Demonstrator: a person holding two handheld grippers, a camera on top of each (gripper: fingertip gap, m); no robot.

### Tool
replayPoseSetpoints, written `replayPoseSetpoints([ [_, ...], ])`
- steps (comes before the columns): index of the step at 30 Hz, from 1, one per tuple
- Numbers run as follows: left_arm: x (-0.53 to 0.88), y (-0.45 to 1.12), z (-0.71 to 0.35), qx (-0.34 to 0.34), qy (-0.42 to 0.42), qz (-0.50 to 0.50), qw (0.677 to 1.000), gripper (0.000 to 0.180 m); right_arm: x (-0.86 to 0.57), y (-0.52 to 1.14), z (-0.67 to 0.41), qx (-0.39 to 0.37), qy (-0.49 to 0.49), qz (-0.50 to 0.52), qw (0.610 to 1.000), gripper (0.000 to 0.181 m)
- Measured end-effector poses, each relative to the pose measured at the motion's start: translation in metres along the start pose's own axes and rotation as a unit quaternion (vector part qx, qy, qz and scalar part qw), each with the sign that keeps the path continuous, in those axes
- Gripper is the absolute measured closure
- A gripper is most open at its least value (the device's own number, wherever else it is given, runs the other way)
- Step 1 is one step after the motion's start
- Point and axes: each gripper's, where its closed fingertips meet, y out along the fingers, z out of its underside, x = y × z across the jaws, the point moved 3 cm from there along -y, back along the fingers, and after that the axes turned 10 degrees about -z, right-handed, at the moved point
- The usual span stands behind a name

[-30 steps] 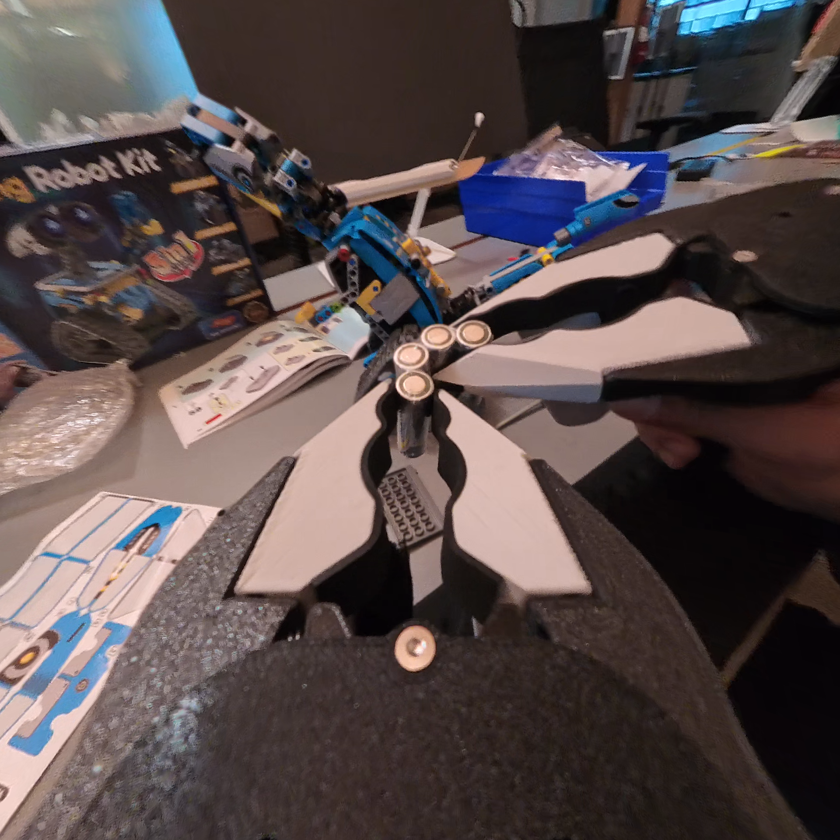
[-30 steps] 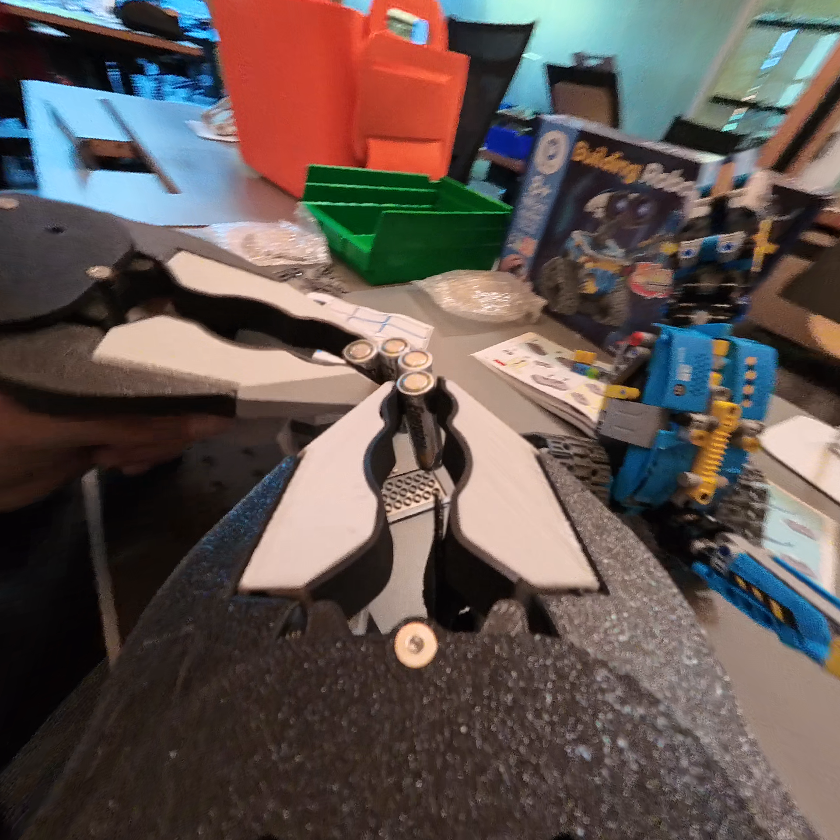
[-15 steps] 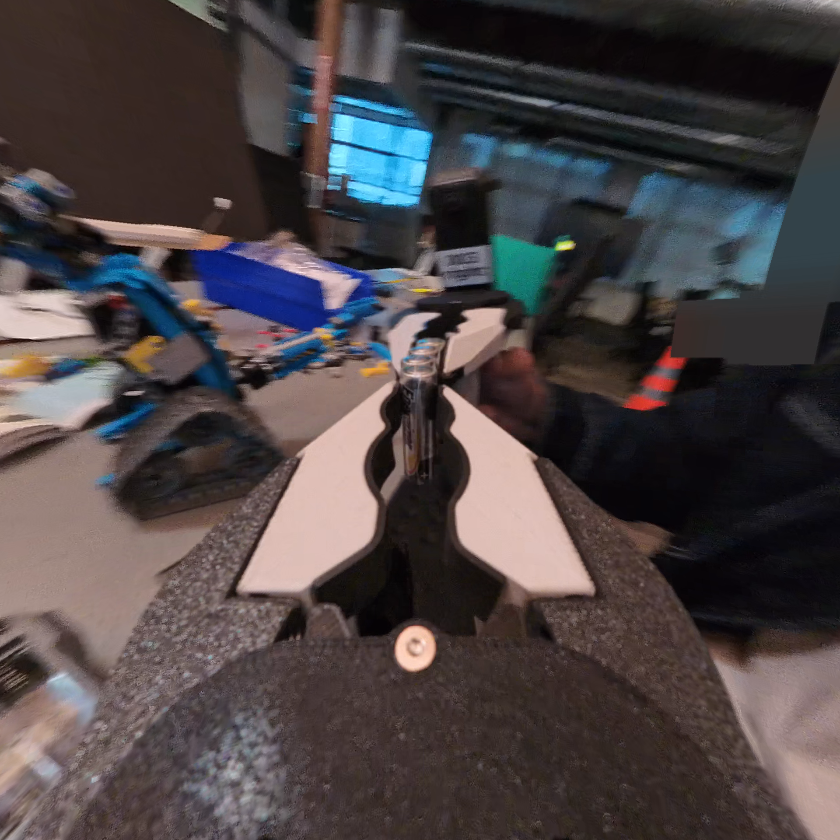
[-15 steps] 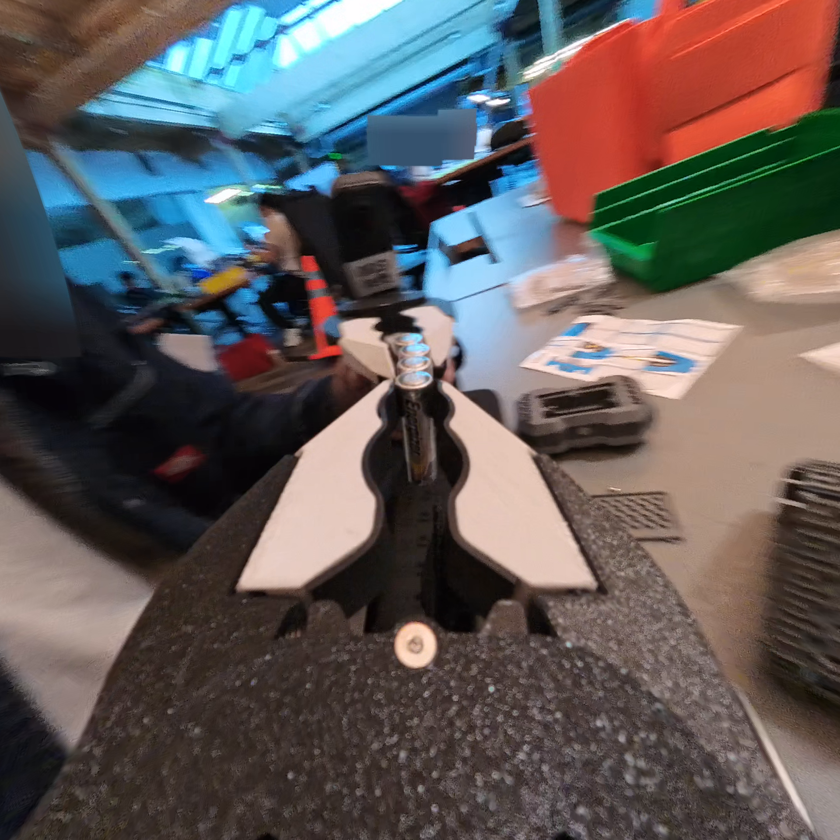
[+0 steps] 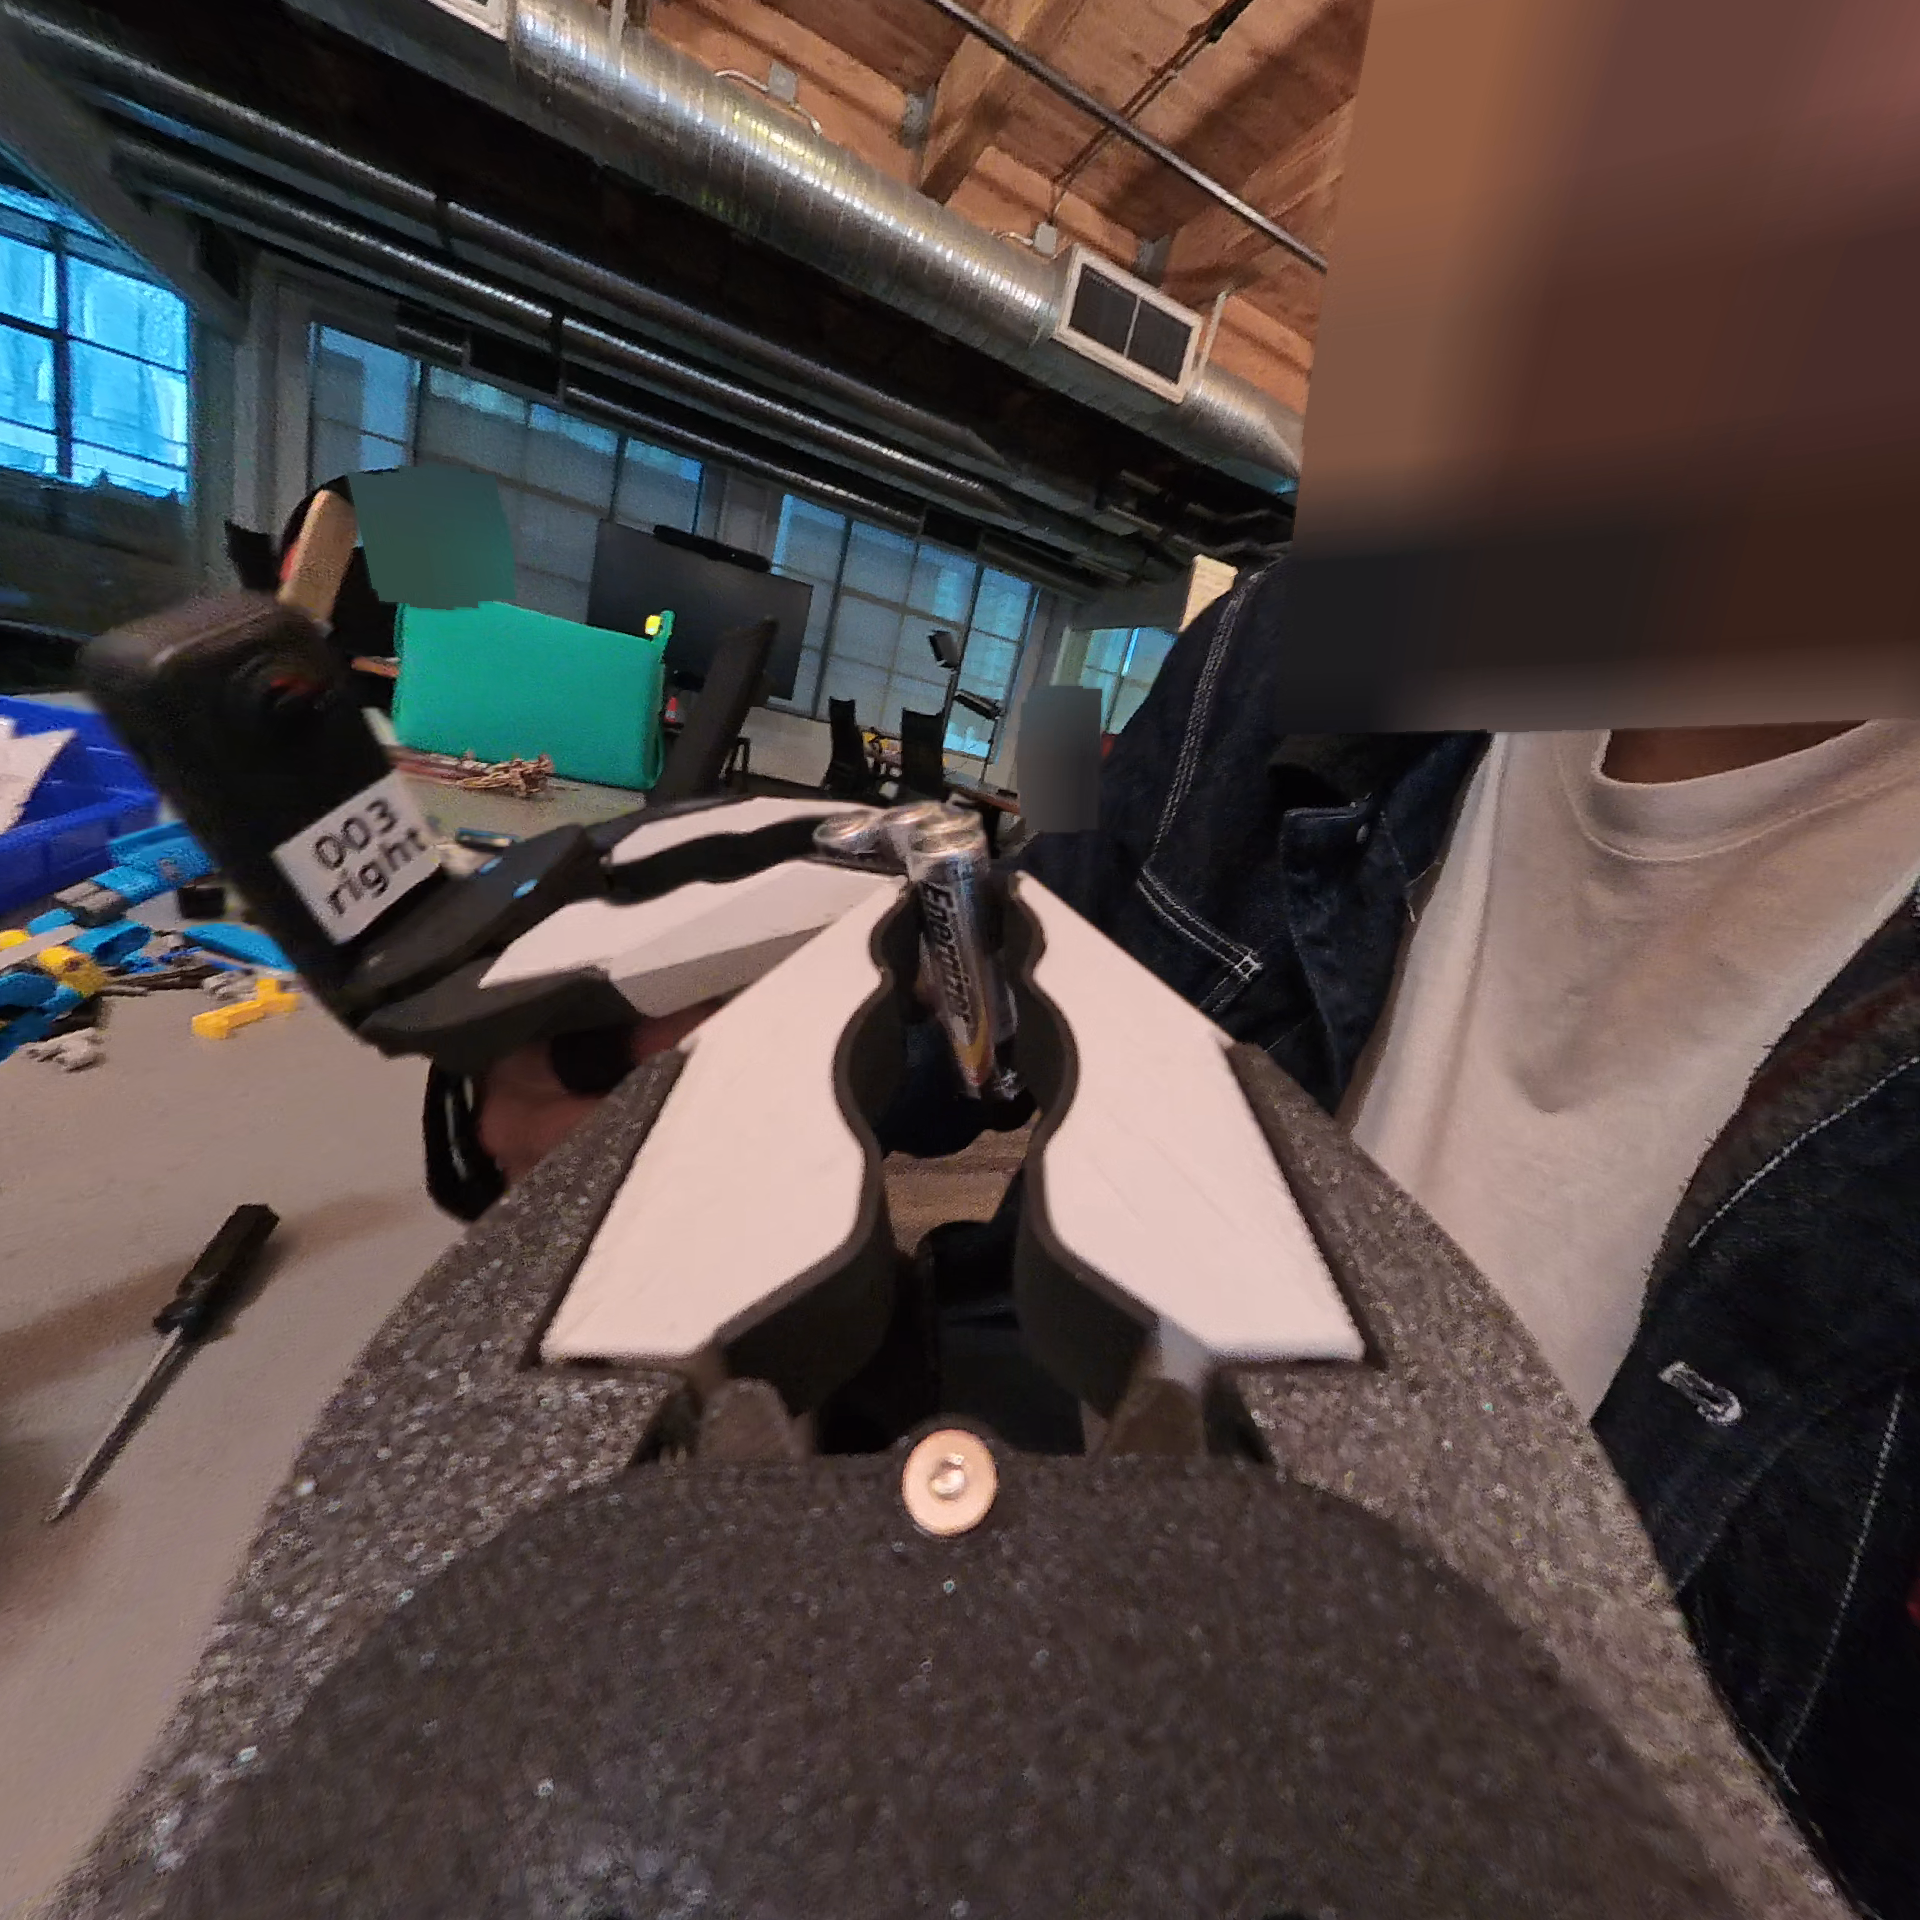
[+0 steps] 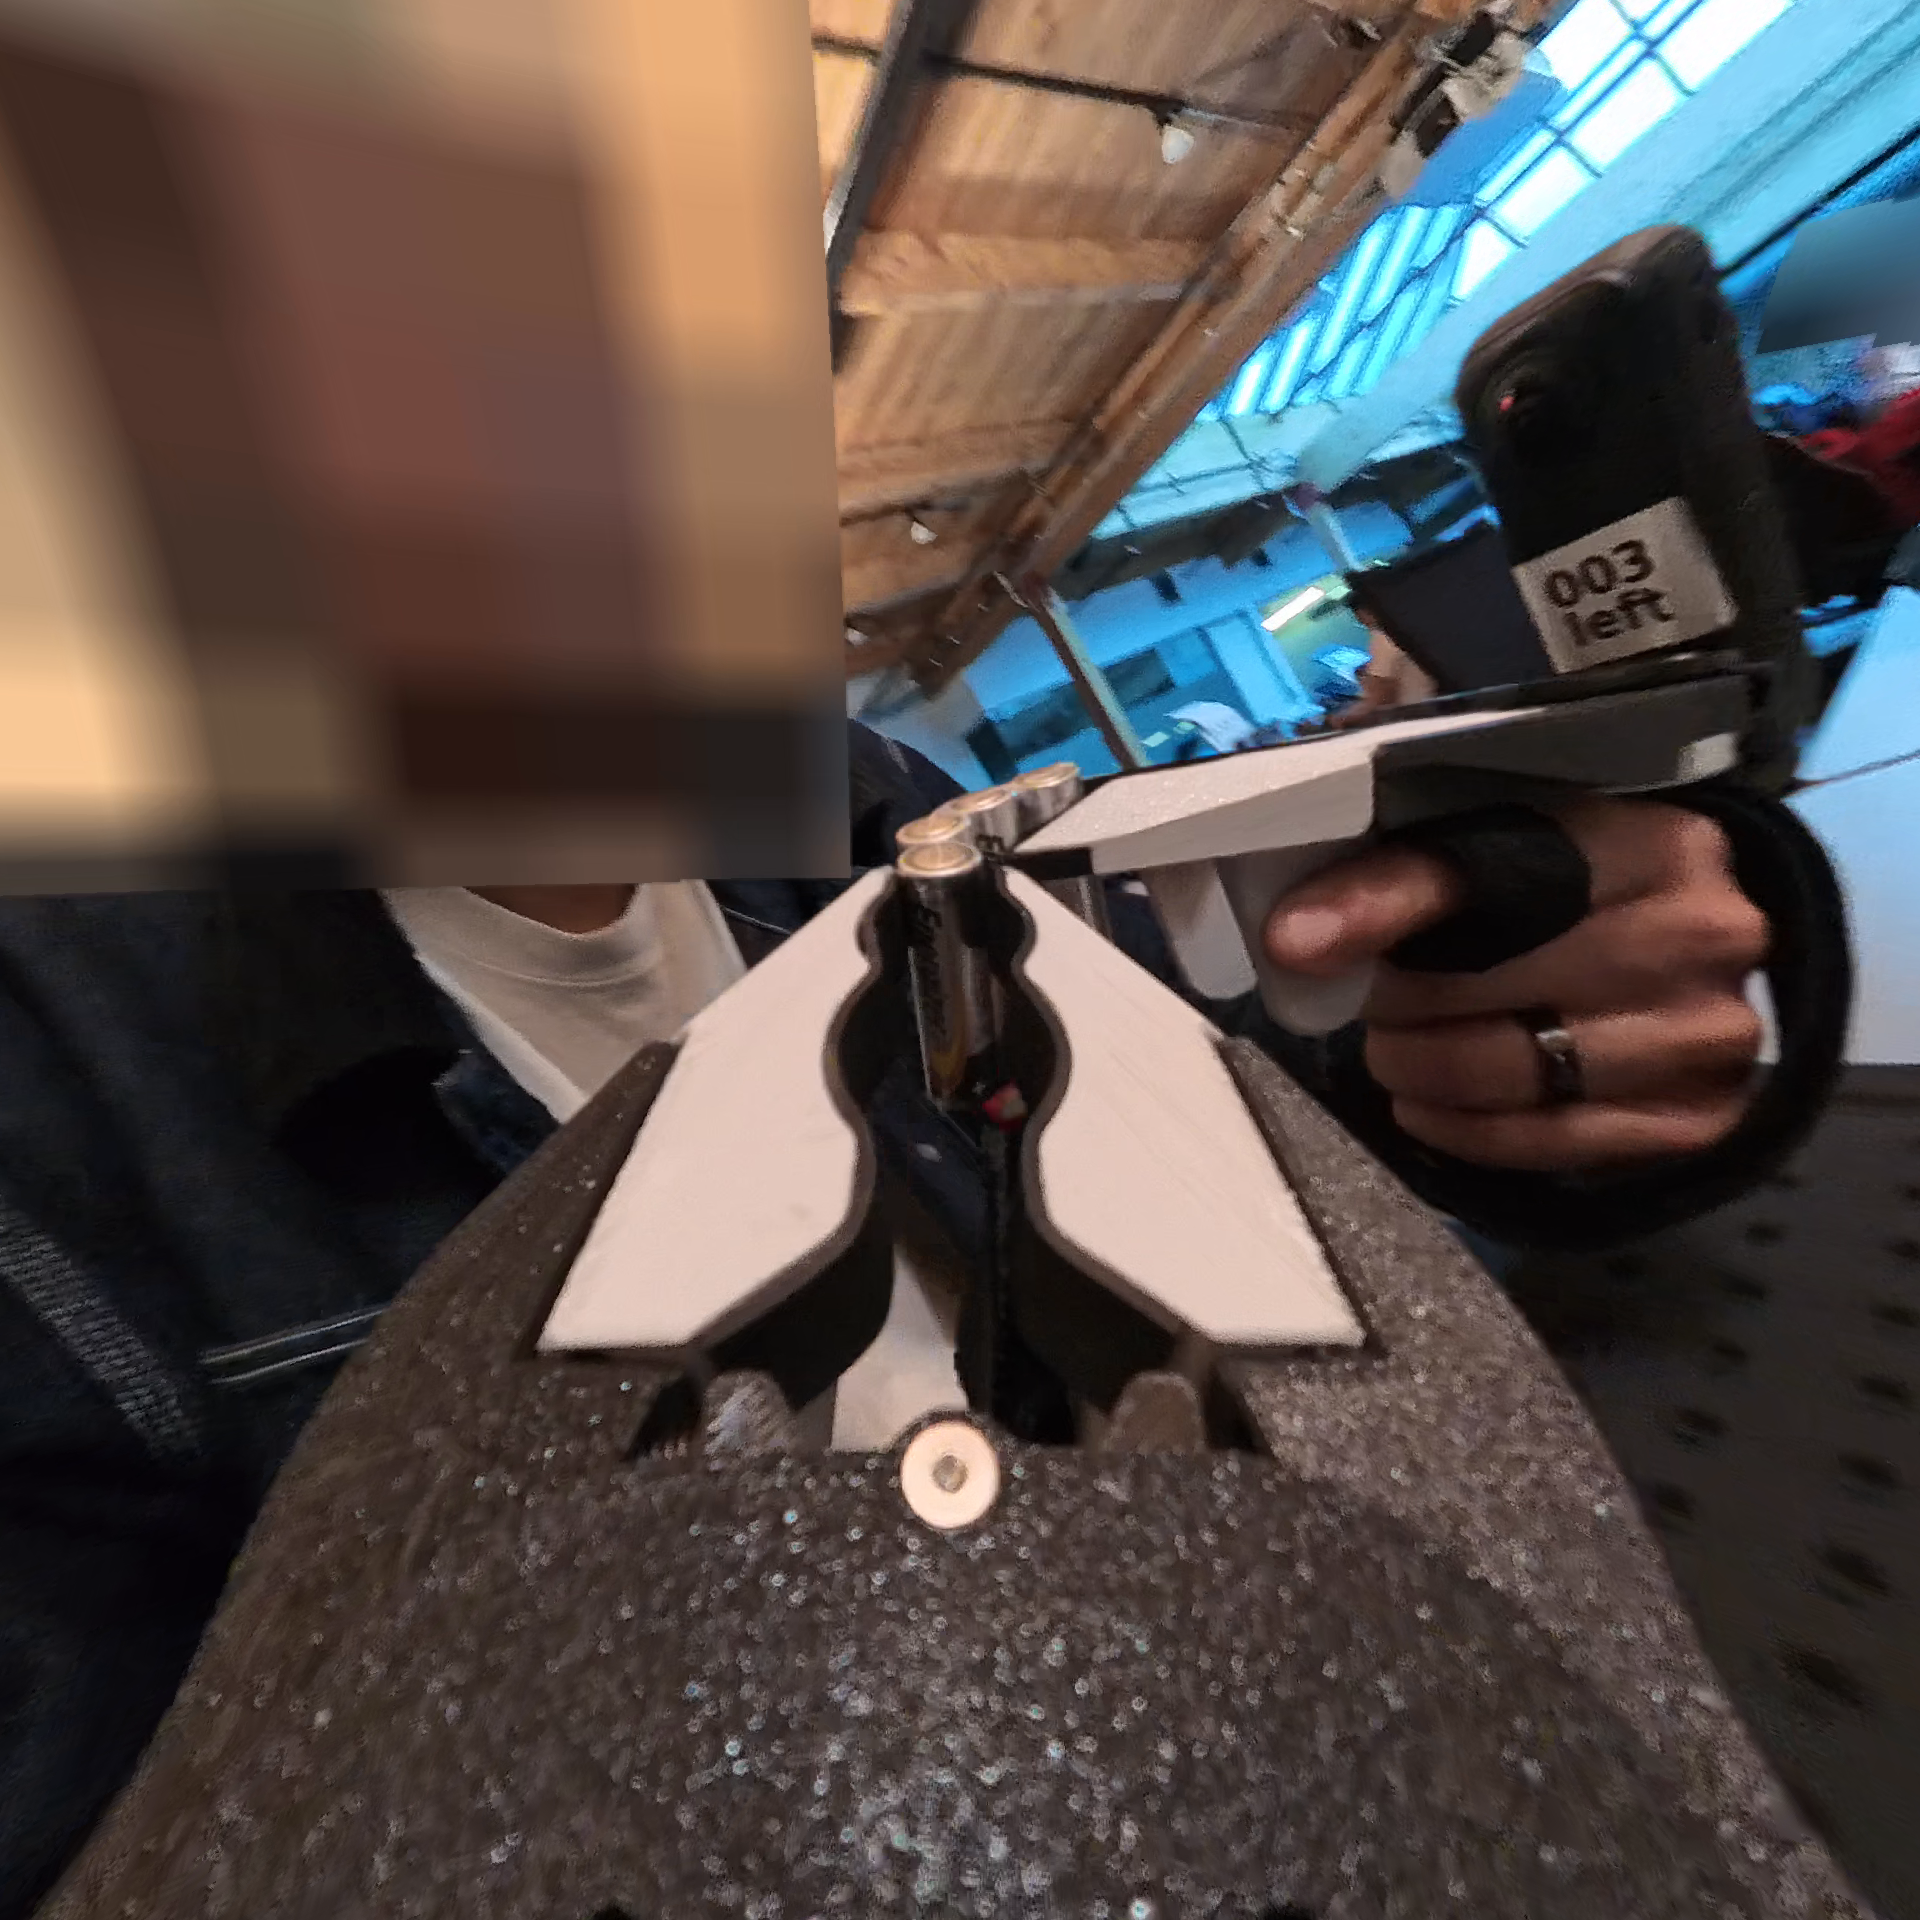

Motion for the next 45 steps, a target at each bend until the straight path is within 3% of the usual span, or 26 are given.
replayPoseSetpoints([
  [4,0.003,0.0,0.002,-0.016,-0.011,0.009,1.0,0.168,0.0,-0.003,0.001,-0.022,0.023,-0.026,0.999,0.169],
  [7,0.029,-0.016,0.007,0.011,-0.006,-0.103,0.995,0.169,-0.015,-0.023,-0.006,0.044,-0.086,0.171,0.98,0.169],
  [10,0.053,-0.027,0.026,0.08,0.027,-0.235,0.968,0.169,-0.033,-0.051,-0.001,0.162,-0.163,0.36,0.904,0.169],
  [15,0.078,-0.036,0.038,0.105,-0.03,-0.353,0.929,0.167,-0.05,-0.072,0.004,0.225,-0.22,0.478,0.82,0.169],
  [20,0.088,-0.042,0.046,0.103,-0.128,-0.359,0.919,0.166,-0.058,-0.076,0.012,0.332,-0.316,0.538,0.707,0.167],
  [26,0.091,-0.045,0.048,0.068,-0.224,-0.3,0.925,0.166,-0.059,-0.071,0.019,0.461,-0.45,0.557,0.525,0.167],
  [27,0.091,-0.045,0.048,0.065,-0.234,-0.292,0.925,0.166,-0.059,-0.07,0.019,0.459,-0.449,0.56,0.524,0.167],
  [32,0.08,-0.042,0.044,0.091,-0.102,-0.319,0.938,0.167,-0.057,-0.069,0.013,0.277,-0.284,0.531,0.749,0.166],
  [34,0.078,-0.044,0.042,0.103,-0.047,-0.339,0.934,0.169,-0.06,-0.075,0.017,0.231,-0.193,0.511,0.805,0.163],
  [37,0.076,-0.047,0.044,0.151,0.033,-0.364,0.919,0.169,-0.066,-0.083,0.035,0.273,-0.131,0.497,0.813,0.142],
  [40,0.07,-0.044,0.049,0.192,0.096,-0.348,0.913,0.168,-0.074,-0.086,0.04,0.327,-0.156,0.519,0.774,0.167],
  [42,0.066,-0.043,0.049,0.193,0.11,-0.332,0.917,0.168,-0.078,-0.081,0.042,0.33,-0.149,0.504,0.784,0.166],
  [43,0.064,-0.041,0.05,0.192,0.11,-0.323,0.92,0.168,-0.08,-0.079,0.044,0.328,-0.138,0.494,0.793,0.157],
  [45,0.064,-0.041,0.053,0.197,0.117,-0.319,0.92,0.168,-0.082,-0.075,0.048,0.343,-0.12,0.473,0.802,0.168],
])
